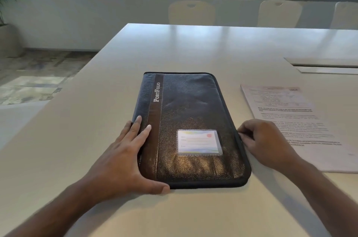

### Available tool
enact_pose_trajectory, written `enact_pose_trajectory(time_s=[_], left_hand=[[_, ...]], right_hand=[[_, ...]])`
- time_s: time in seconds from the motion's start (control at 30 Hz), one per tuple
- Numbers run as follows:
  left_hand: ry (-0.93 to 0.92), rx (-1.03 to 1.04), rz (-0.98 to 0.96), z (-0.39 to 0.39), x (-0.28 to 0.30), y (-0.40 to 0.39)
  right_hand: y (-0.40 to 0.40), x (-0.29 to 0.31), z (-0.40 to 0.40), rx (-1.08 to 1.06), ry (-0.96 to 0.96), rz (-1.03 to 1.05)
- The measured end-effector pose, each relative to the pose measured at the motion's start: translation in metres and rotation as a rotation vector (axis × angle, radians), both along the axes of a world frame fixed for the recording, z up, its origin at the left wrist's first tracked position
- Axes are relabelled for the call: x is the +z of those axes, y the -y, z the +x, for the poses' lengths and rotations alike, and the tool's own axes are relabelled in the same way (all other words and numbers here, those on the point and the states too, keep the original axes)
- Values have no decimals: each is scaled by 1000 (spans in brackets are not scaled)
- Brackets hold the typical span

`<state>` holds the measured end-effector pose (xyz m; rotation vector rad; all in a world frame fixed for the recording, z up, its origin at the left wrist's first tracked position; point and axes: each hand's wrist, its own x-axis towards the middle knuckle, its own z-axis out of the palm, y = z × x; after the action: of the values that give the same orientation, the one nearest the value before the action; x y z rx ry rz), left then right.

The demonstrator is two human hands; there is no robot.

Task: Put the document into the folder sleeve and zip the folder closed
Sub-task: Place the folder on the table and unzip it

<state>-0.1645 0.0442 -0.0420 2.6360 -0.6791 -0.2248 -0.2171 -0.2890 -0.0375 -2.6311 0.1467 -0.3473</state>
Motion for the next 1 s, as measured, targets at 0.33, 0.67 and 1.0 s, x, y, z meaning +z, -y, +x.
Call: enact_pose_trajectory(time_s=[0.33, 0.67, 1.0], left_hand=[[40, 1, -16, 10, -1, 7], [35, 12, -60, 17, -1, 11], [33, 49, -120, 19, -6, 13]], right_hand=[[-10, 5, -46, 0, -53, 23], [-26, 6, -76, -43, -38, 121], [-61, -12, -80, -96, 35, 194]])
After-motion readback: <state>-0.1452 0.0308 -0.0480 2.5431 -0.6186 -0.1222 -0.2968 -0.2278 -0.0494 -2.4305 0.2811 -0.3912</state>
